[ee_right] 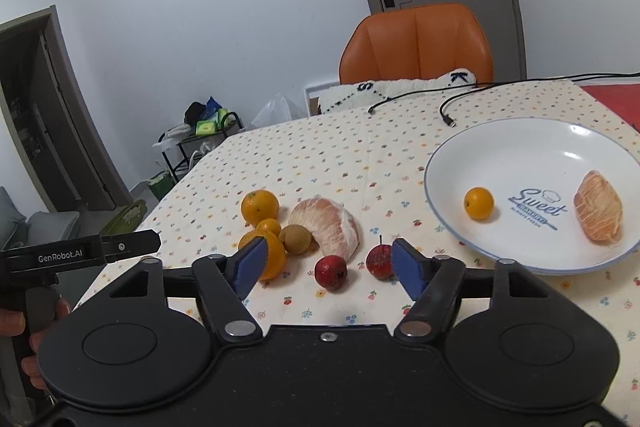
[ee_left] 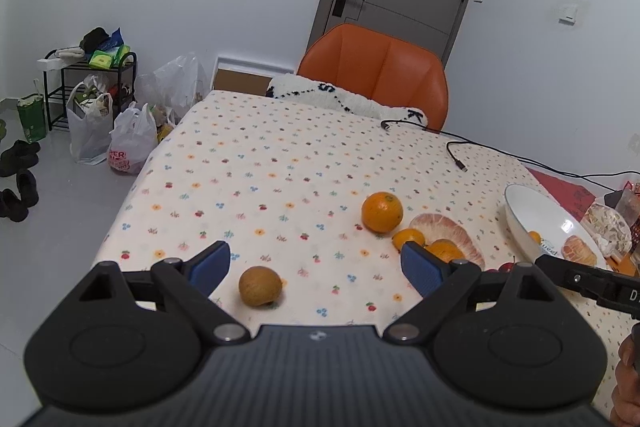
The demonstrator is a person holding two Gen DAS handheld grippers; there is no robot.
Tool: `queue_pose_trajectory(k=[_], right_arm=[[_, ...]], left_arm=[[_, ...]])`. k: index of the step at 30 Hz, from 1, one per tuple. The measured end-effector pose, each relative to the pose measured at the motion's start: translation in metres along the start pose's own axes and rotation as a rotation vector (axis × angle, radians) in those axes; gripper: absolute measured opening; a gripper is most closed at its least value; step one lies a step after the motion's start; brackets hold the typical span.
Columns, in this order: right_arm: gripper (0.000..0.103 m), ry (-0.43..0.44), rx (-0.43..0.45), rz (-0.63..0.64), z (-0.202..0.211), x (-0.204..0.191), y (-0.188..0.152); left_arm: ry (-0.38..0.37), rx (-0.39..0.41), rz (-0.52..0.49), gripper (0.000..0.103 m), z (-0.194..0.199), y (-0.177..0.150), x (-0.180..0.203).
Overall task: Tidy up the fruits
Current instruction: 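Move both open tools back from the plate toward the fruit cluster, then grasp the brown kiwi with the left tool while the right tool grasps a red apple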
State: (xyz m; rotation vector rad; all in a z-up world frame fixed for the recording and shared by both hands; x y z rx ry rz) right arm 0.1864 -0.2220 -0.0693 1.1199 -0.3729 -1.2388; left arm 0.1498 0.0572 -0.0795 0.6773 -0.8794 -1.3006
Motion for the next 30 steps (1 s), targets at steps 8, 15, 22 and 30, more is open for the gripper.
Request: queue_pose_trajectory(k=[8, 15, 22, 30], right_arm=[[0.051, 0.008, -0.042, -0.003, -0.015, 0.0, -0.009], [0.045, -0.003, -0.072, 0.008, -0.03, -0.001, -0.015], [0.036, -0.026, -0.081, 0.013, -0.042, 0.0, -0.017], [0.021, 0.002, -0.073, -0.006, -0.038, 0.002, -0.014]], left_arm=[[0.013, -0.026, 0.003, 0.086, -0.012, -0.007, -0.007], [0.05, -0.062, 0.026, 0.066, -0.024, -0.015, -0.019], [0.079, -0.06, -0.005, 0.039, -0.025, -0.014, -0.022], [0.049, -0.066, 0.005, 0.025, -0.02, -0.007, -0.017]])
Point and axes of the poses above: each gripper's, at about its wrist camera, not at the fingertips, and z roughly against the way its jaws point, x to its right, y to its top, the point moved 5 cm from there along -z, roughly the way its jaws point, and after that the axes turned 5 degrees about -z, right-handed, at the moved point
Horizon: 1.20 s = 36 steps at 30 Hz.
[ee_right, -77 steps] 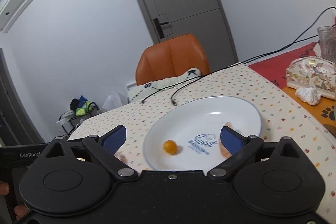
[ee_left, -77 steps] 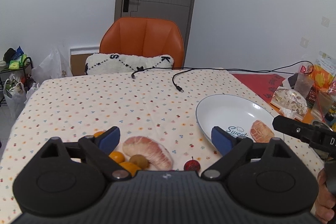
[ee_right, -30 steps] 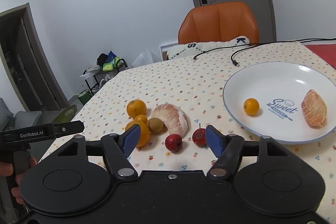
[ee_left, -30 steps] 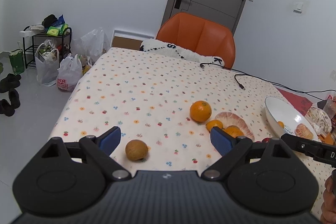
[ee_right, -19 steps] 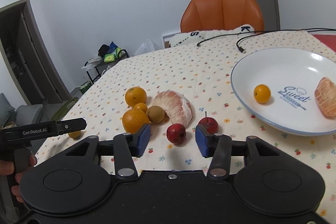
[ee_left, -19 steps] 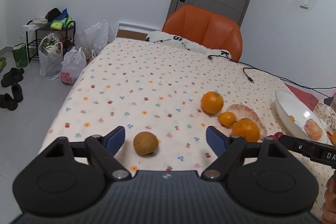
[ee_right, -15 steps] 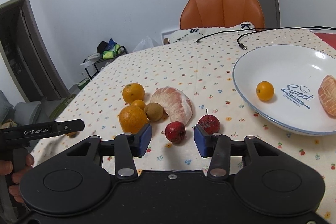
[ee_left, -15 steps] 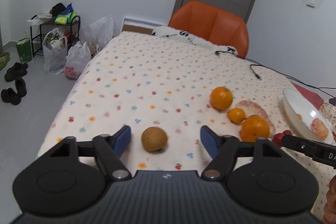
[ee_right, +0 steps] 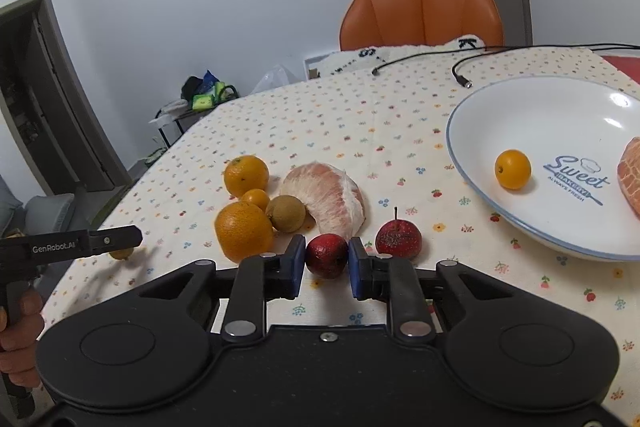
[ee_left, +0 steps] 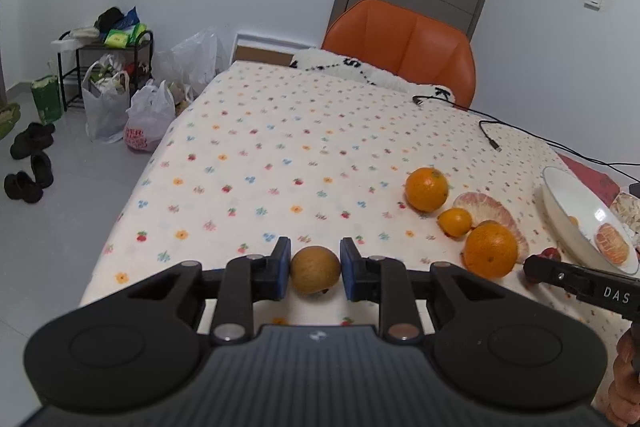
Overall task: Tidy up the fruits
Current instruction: 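Grasp the brown kiwi with the left tool while the right tool grasps a red apple, then carry the kiwi and red apple to the white plate and release both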
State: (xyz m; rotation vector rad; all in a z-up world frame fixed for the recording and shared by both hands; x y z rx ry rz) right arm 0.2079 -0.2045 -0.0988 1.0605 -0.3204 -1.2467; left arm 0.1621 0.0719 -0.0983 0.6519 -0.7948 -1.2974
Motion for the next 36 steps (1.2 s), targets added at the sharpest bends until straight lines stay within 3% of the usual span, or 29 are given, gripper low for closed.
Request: queue_pose_trajectory(k=[12, 36], right_arm=[[0.021, 0.022, 0.097, -0.029, 0.043, 0.016, 0.016], [0.021, -0.043, 0.244, -0.138, 0.102, 0.085, 0.024]], left_arm=[[-0.062, 0.053, -0.077, 0.025, 0.013, 0.022, 0.054], [-0.155, 0.093, -0.185, 0.025, 0.019, 0.03, 0.149]])
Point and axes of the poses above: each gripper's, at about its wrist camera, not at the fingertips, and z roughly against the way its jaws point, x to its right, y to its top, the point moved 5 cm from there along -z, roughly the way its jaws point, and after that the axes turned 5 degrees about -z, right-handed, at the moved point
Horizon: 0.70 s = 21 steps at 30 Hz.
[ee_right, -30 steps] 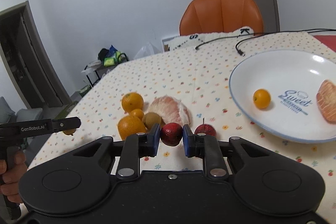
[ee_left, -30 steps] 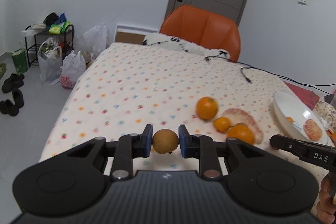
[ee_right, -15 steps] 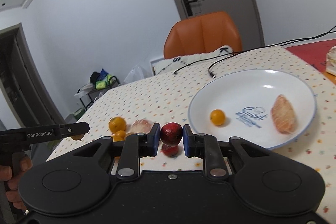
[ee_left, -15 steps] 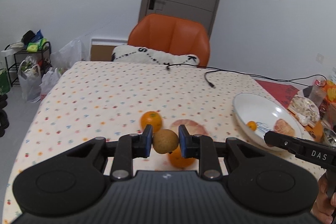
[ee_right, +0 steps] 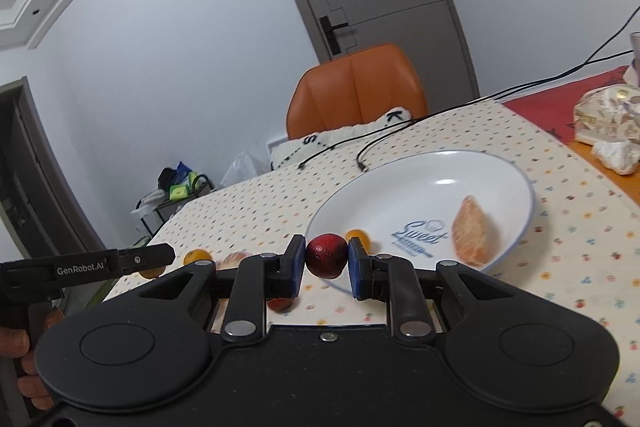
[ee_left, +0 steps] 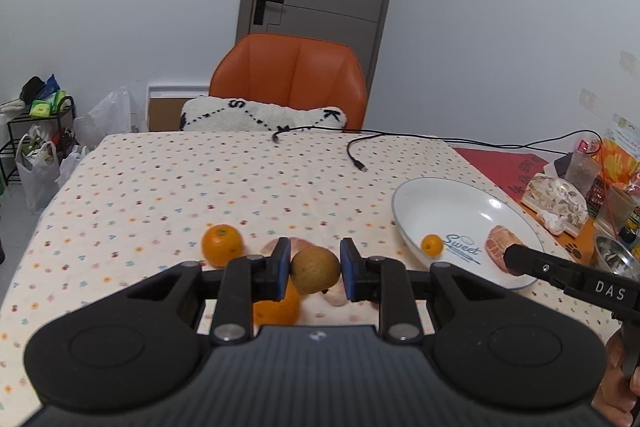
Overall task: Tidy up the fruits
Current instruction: 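Carry the kiwi and red apple to the white plate and release both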
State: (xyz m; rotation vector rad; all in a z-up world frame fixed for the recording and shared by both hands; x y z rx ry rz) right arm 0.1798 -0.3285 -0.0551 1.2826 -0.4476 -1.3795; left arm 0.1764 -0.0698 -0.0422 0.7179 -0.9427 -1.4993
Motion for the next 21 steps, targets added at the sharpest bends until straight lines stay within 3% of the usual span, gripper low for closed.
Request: queue_pose_trajectory(k=[21], right_arm=[[0.021, -0.05, 0.046, -0.093, 0.01, 0.058, 0.01]], left_arm=[[-0.065, 0.01, -0.07, 0.025, -0.033, 0.018, 0.06]])
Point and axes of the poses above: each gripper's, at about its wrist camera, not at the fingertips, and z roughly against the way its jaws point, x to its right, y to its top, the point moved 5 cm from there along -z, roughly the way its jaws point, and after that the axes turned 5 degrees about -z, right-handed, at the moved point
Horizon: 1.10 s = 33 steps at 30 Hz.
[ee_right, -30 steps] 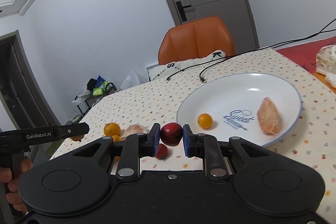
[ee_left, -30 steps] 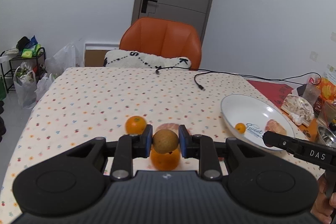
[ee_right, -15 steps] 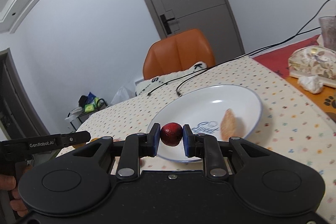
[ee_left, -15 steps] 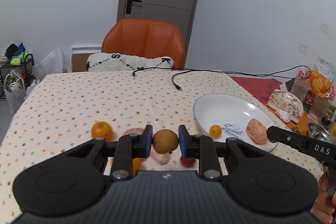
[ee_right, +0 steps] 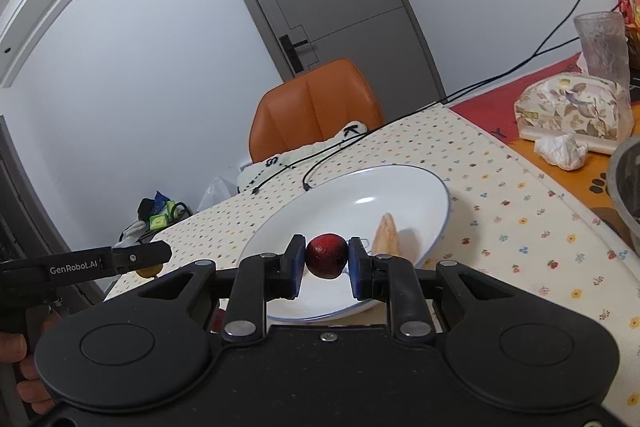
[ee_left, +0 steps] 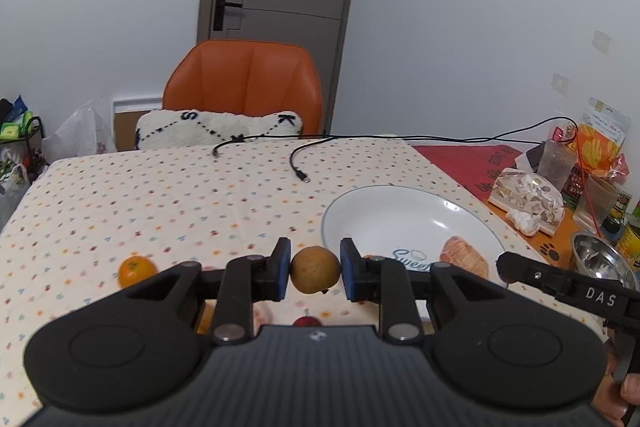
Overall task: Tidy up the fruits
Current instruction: 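Carry the kiwi and red apple to the white plate and release both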
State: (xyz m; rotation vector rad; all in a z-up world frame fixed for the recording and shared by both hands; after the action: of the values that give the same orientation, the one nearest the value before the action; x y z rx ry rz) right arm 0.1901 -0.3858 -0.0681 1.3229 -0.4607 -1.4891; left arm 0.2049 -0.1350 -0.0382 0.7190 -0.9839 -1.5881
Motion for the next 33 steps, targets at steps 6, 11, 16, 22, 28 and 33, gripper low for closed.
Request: queue_pose_trajectory(k=[6, 11, 16, 22, 28, 33], right_arm=[[0.021, -0.008, -0.015, -0.016, -0.008, 0.012, -0.001], [0.021, -0.011, -0.027, -0.027, -0.015, 0.019, -0.002], [0.021, -0.005, -0.039, -0.024, -0.021, 0.018, -0.003], [0.021, 0.003, -0.051, -0.014, -0.027, 0.015, -0.004], [0.023, -0.001, -0.065, -0.012, -0.034, 0.013, -0.007], [0.029, -0.006, -0.056, 0.014, -0.033, 0.005, -0.008]], left_arm=[[-0.021, -0.014, -0.007, 0.025, -0.015, 0.001, 0.015], [-0.043, -0.031, -0.013, 0.025, -0.029, 0.0, 0.027], [-0.072, -0.048, -0.018, 0.025, -0.042, 0.001, 0.04], [-0.088, -0.067, -0.019, 0.028, -0.053, -0.001, 0.047], [-0.059, -0.091, 0.004, 0.032, -0.053, -0.005, 0.032], [-0.012, -0.08, 0.024, 0.057, -0.044, -0.006, 0.01]])
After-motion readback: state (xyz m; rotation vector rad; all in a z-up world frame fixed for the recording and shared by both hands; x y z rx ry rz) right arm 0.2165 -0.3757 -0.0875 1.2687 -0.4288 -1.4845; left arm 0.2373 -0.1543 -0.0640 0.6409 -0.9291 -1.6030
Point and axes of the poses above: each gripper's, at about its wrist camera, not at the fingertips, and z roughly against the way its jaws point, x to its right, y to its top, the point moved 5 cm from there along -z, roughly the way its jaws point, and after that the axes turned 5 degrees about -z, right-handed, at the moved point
